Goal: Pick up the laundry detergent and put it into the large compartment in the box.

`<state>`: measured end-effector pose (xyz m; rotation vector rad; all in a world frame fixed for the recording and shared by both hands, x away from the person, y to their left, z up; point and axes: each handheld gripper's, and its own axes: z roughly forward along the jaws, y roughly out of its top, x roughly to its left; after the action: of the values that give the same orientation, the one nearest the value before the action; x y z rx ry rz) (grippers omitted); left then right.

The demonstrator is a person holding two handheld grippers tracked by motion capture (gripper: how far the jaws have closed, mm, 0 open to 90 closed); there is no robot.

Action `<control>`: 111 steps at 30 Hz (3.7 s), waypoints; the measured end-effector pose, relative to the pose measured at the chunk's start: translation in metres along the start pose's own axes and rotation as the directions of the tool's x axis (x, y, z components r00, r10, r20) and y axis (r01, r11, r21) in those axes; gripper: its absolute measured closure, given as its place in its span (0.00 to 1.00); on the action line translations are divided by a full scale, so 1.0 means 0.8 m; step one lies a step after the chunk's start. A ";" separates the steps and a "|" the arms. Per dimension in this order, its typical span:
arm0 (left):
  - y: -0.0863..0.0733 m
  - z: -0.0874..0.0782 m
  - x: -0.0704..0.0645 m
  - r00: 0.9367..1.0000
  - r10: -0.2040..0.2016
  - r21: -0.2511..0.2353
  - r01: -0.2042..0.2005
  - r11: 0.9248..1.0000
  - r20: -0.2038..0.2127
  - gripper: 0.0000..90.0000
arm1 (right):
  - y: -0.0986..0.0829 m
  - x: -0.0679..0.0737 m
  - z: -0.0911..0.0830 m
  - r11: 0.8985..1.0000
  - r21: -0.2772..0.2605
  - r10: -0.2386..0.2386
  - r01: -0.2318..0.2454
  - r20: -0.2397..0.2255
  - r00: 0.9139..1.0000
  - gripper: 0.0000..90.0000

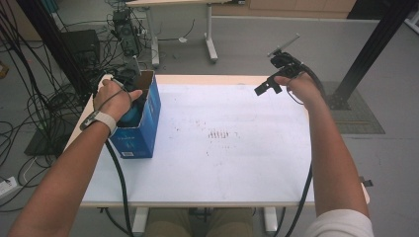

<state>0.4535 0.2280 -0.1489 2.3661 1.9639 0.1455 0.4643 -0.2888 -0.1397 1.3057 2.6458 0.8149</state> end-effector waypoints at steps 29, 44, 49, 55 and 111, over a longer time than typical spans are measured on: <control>0.001 0.000 0.001 1.000 0.001 0.001 -0.001 1.000 0.002 0.41 | 0.000 -0.002 0.001 1.000 0.000 -0.003 0.003 0.000 1.000 0.08; 0.000 0.000 0.000 1.000 0.001 0.001 -0.001 1.000 0.001 0.41 | -0.002 -0.002 0.001 1.000 -0.005 0.001 -0.001 -0.002 1.000 0.08; 0.001 0.000 0.000 1.000 0.001 0.001 -0.001 1.000 0.001 0.41 | -0.002 -0.002 0.002 1.000 -0.003 0.001 -0.001 -0.004 1.000 0.08; 0.001 0.000 0.002 1.000 -0.001 0.000 0.001 1.000 0.004 0.41 | -0.003 -0.003 0.002 1.000 -0.003 0.004 -0.004 -0.002 1.000 0.08; 0.002 -0.009 0.017 0.999 0.032 -0.001 -0.032 0.999 0.043 0.30 | -0.002 -0.001 0.001 1.000 0.005 0.004 -0.004 -0.004 1.000 0.08</control>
<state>0.4566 0.2407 -0.1409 2.3807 1.9082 0.0957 0.4638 -0.2898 -0.1412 1.3122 2.6505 0.8124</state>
